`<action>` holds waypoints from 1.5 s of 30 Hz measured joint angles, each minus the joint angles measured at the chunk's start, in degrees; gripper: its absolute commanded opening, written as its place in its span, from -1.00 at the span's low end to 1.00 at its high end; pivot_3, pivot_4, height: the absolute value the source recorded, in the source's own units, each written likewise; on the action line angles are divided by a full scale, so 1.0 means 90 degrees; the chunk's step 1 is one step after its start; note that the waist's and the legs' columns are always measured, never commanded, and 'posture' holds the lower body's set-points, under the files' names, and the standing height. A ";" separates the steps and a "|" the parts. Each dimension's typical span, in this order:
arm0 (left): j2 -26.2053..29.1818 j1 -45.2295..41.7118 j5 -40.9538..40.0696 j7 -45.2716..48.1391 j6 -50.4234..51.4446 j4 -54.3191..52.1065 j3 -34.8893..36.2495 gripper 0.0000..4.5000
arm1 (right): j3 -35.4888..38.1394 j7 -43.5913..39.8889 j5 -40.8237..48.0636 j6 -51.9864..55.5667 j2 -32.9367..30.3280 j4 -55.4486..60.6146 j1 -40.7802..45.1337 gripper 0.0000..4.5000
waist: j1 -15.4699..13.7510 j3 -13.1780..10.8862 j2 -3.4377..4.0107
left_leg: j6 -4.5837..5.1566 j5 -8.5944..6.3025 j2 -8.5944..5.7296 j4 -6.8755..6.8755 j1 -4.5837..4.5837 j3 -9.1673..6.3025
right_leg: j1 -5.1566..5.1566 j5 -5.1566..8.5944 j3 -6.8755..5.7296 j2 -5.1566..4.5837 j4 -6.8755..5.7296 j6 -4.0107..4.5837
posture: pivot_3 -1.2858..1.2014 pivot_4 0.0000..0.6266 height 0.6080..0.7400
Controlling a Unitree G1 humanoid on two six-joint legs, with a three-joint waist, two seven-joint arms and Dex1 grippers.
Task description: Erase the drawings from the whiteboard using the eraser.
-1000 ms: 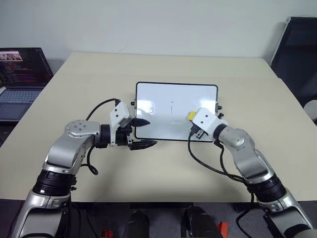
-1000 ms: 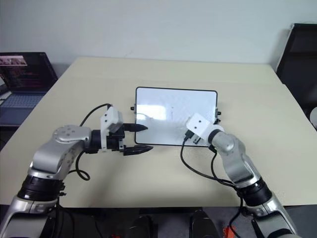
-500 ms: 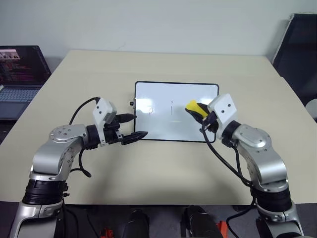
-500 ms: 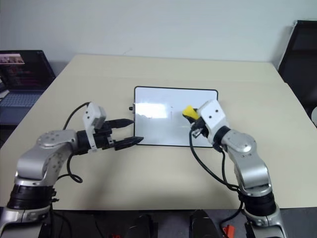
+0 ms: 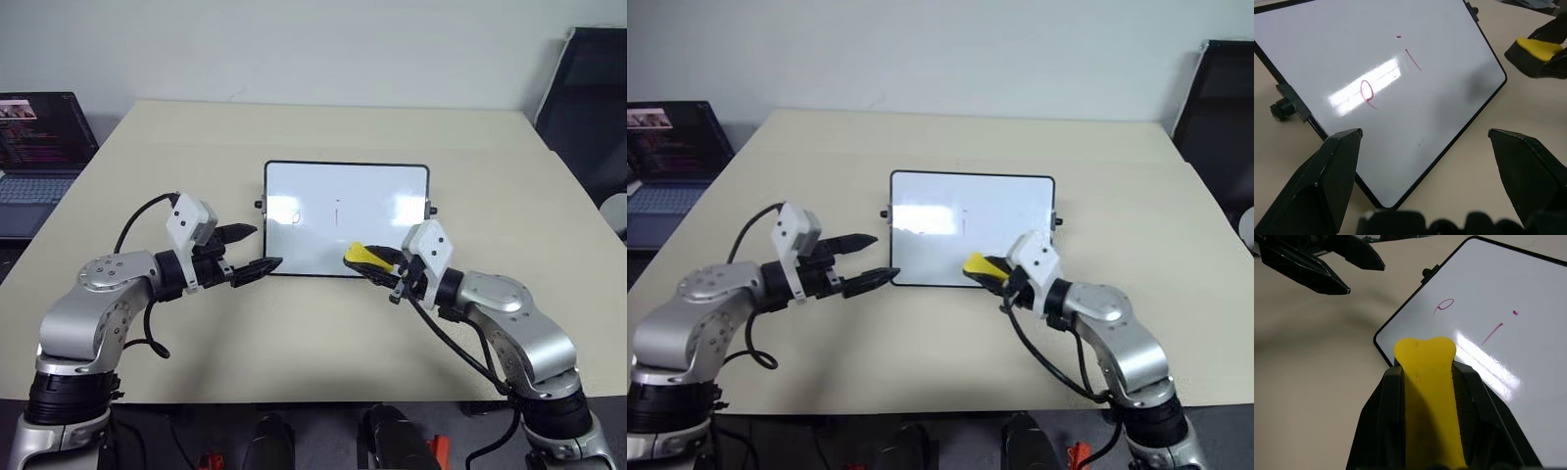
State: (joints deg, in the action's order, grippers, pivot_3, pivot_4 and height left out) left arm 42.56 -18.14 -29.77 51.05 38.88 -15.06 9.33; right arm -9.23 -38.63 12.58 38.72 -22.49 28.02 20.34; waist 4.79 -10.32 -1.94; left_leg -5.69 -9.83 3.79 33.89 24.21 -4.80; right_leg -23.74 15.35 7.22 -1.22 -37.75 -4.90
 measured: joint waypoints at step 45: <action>0.0113 0.0027 0.0113 0.0384 -0.0489 0.0236 -0.0382 1.00 | -0.1542 0.0900 -0.3261 -0.2086 0.0485 -0.3619 0.2232 -0.57 | 0.0012 -0.0004 -0.0002 | -0.0001 0.0010 -0.0001 -0.0005 -0.0037 -0.0005 | 0.0029 -0.0008 -0.0001 0.0003 -0.0017 -0.0003 | 0.03 -0.52 1.00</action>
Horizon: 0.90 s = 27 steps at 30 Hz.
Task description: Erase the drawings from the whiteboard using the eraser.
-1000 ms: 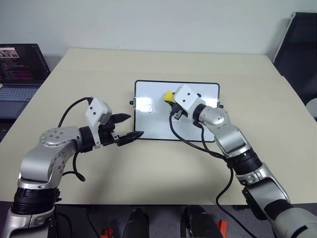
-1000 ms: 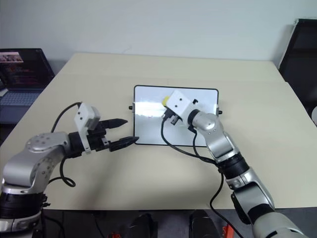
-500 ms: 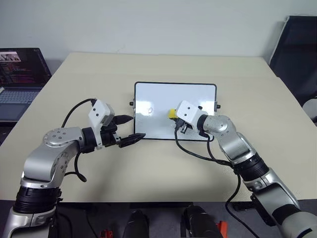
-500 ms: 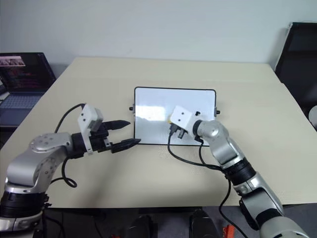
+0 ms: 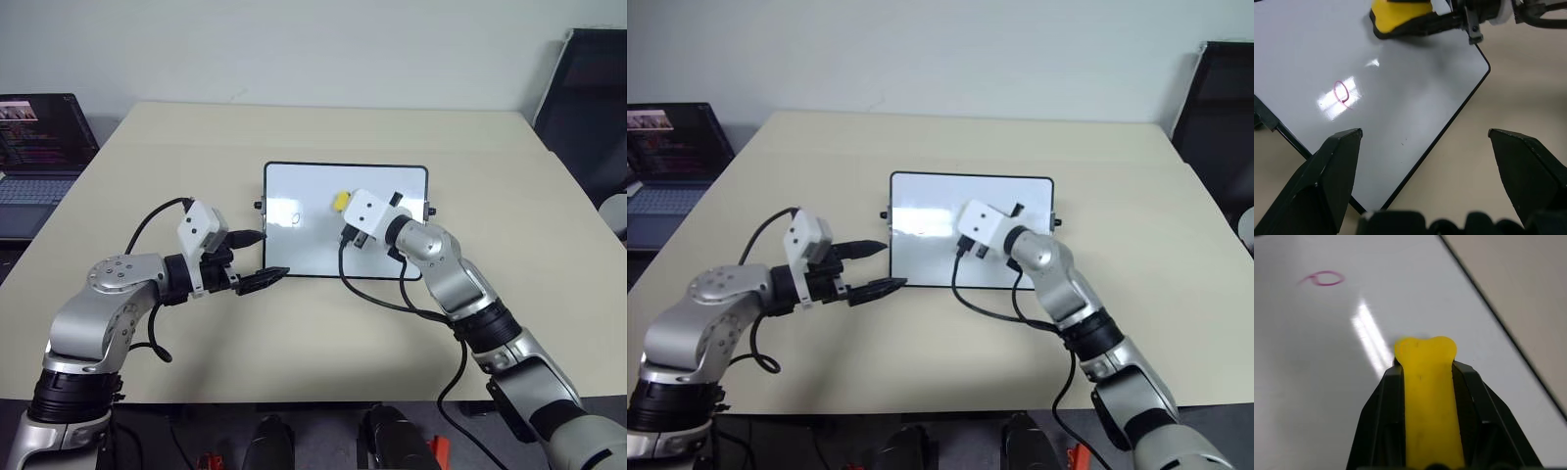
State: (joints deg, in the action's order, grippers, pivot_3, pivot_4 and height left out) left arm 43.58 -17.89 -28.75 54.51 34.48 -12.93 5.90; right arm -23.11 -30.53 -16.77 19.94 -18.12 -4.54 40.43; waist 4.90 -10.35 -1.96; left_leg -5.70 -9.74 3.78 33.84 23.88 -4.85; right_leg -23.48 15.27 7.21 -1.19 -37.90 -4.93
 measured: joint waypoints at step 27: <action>0.0422 0.0413 0.0178 0.0082 -0.0449 0.0439 0.0459 1.00 | 0.1206 -0.0747 0.2834 0.3474 -0.0354 0.3654 -0.1856 -0.57 | 0.0016 -0.0007 0.0010 | -0.0005 -0.0003 0.0001 0.0006 0.0074 -0.0008 | -0.0073 0.0014 -0.0009 0.0000 -0.0011 0.0018 | 0.03 -0.52 1.00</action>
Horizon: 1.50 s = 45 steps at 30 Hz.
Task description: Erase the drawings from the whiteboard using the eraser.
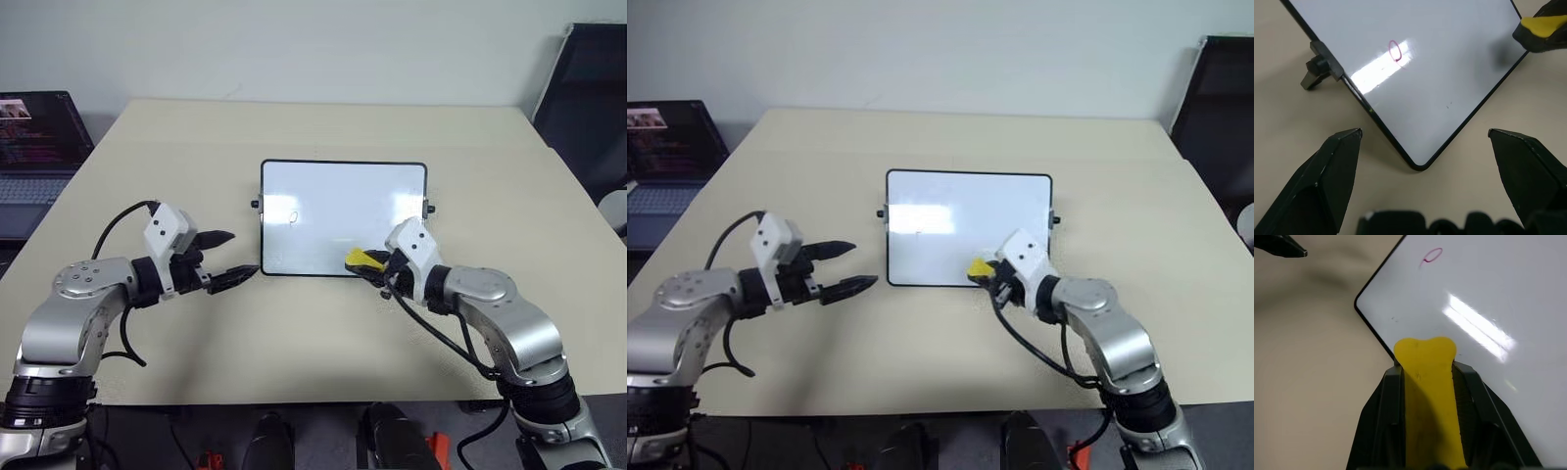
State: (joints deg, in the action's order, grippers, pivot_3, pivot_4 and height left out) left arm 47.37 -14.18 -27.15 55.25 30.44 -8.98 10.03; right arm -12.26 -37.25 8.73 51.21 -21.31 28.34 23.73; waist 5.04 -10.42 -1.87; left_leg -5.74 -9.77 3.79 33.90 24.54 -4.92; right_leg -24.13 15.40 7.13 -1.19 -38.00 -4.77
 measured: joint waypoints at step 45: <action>0.0038 0.0122 0.0080 -0.0279 0.0181 -0.0225 0.0098 1.00 | -0.1551 0.1292 -0.2366 -0.4260 0.1279 -0.5514 0.3248 -0.57 | -0.0006 0.0000 0.0001 | 0.0000 0.0000 0.0001 -0.0005 0.0005 -0.0001 | -0.0001 -0.0038 -0.0003 0.0002 -0.0003 -0.0022 | 0.03 -0.52 1.00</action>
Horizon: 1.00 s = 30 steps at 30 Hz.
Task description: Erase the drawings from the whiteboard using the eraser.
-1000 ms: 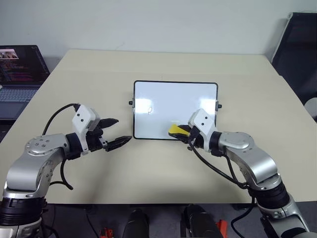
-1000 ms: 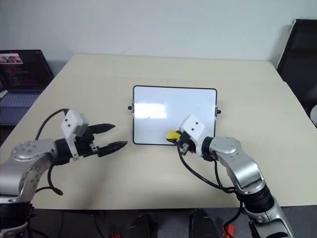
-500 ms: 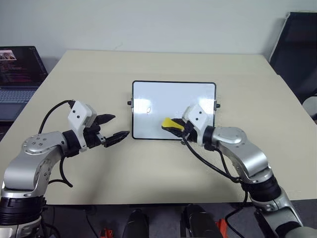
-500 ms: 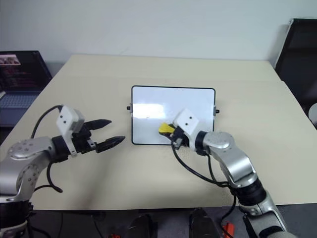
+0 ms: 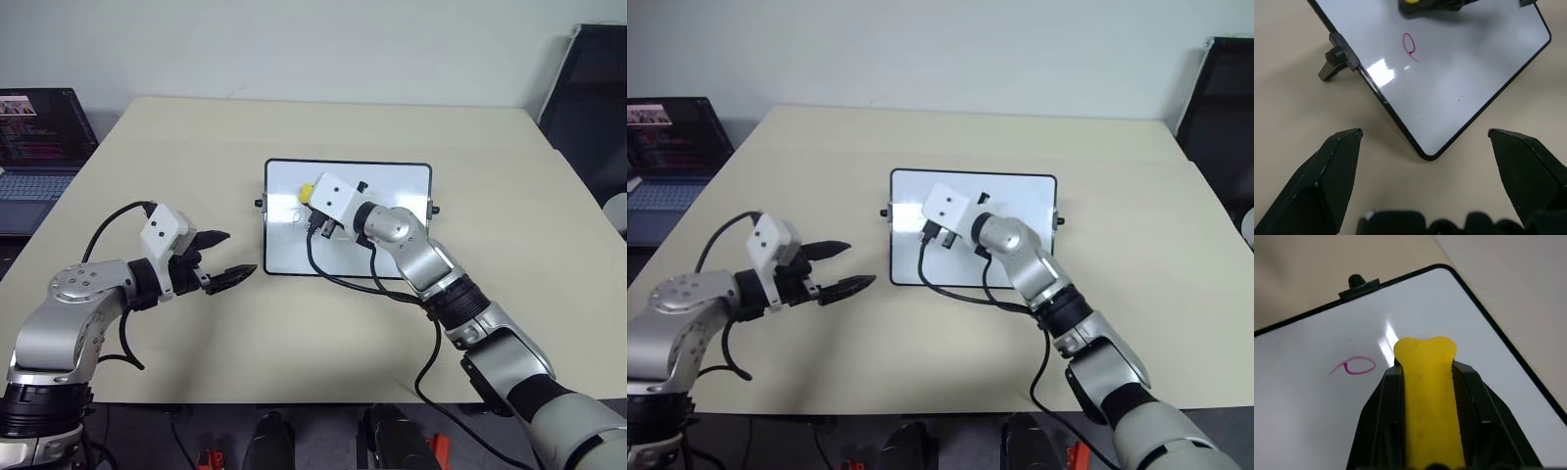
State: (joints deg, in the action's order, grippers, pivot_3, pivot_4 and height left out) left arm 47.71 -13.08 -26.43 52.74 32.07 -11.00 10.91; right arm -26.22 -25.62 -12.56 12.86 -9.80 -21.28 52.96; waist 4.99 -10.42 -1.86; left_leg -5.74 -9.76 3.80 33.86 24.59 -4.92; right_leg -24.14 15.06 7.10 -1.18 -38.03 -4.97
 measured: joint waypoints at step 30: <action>-0.0039 0.0540 0.0052 0.0029 -0.0178 -0.0043 0.0028 1.00 | -0.0598 -0.1161 -0.0953 -0.0686 0.0164 -0.0388 -0.0159 -0.57 | -0.0012 0.0006 -0.0008 | 0.0013 0.0024 0.0001 0.0012 -0.0045 0.0000 | 0.0035 0.0001 0.0003 0.0003 -0.0013 0.0017 | 0.03 -0.52 1.00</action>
State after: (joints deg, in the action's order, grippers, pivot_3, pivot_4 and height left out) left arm 47.36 -8.22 -25.96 53.01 30.46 -11.39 11.17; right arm -31.60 -36.06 -21.14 6.69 -8.32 -24.77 51.53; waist 4.89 -10.37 -1.93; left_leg -5.63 -9.55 3.81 33.97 24.18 -4.93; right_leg -23.83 15.07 7.13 -1.15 -38.14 -4.82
